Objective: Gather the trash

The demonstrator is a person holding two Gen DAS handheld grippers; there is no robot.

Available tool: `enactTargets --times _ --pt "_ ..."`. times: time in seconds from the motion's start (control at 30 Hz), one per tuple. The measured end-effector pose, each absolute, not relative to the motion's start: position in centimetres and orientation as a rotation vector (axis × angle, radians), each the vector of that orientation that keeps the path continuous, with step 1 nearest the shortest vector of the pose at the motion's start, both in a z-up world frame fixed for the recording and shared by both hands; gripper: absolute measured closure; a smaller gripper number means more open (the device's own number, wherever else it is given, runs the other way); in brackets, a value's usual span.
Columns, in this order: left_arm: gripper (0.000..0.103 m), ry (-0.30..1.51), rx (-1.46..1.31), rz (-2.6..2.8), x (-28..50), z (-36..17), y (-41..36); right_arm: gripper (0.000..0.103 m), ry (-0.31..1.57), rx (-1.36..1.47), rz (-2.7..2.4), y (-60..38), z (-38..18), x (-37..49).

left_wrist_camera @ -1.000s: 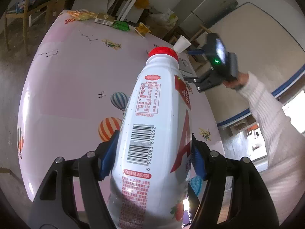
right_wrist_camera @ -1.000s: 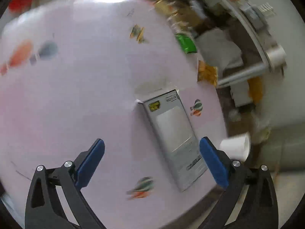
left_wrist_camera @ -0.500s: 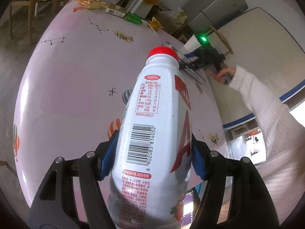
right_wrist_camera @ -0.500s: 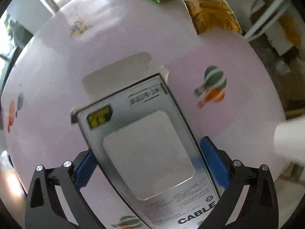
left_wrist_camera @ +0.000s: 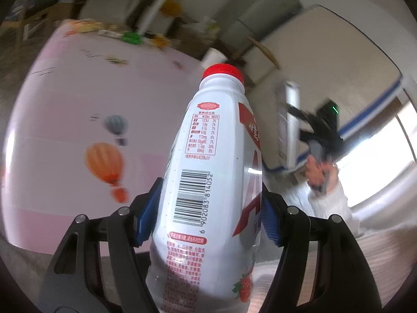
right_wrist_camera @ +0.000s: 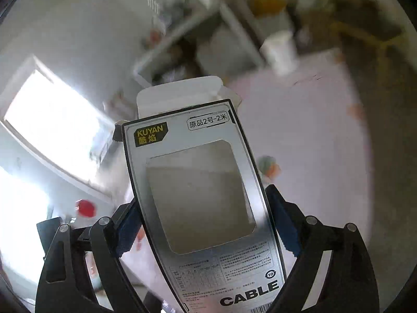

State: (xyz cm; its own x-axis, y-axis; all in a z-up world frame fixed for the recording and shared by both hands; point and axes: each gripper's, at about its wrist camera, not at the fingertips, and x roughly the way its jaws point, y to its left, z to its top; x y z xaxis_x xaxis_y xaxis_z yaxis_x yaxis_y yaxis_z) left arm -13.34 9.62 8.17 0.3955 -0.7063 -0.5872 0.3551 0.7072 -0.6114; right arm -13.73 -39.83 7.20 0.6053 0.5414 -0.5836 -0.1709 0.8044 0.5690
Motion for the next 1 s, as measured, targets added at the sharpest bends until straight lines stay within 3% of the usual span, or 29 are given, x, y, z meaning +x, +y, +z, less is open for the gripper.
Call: enactTargets --times 0.17,0.3,0.4,0.5,0.63,0.77,0.87,1.0 --pt "0.039 0.942 -0.372 -0.86 -14.5 9.4 4.3 0.017 0.786 0.543 0.128 -45.3 5.0 -31.0" --pt "0.039 0.951 -0.333 -0.947 -15.7 10.3 0.5 0.017 1.02 0.657 -0.294 -48.2 -5.7 -42.0" --pt "0.039 0.956 -0.309 -0.978 -16.7 10.5 -1.1 0.017 1.13 0.955 -0.382 -49.2 -16.2 -45.8" --pt "0.039 0.97 -0.299 -0.997 -17.5 10.5 -2.5 0.017 1.24 0.989 -0.409 -48.0 -23.3 -44.9" --pt "0.039 1.005 -0.254 -0.99 -18.1 10.3 -4.0 0.017 1.29 0.952 -0.383 -46.1 -29.0 -38.9" --pt "0.04 1.022 -0.221 -0.994 -18.6 9.8 -4.9 0.015 1.457 0.938 -0.381 -45.0 -35.6 -35.0" --pt "0.04 1.014 -0.219 -0.993 -18.4 9.7 -4.9 0.015 1.488 0.801 -0.404 -45.3 -36.5 -34.6" --pt "0.04 0.994 -0.207 -1.01 -17.7 10.1 -5.2 0.013 1.459 0.736 -0.429 -45.7 -33.0 -38.0"
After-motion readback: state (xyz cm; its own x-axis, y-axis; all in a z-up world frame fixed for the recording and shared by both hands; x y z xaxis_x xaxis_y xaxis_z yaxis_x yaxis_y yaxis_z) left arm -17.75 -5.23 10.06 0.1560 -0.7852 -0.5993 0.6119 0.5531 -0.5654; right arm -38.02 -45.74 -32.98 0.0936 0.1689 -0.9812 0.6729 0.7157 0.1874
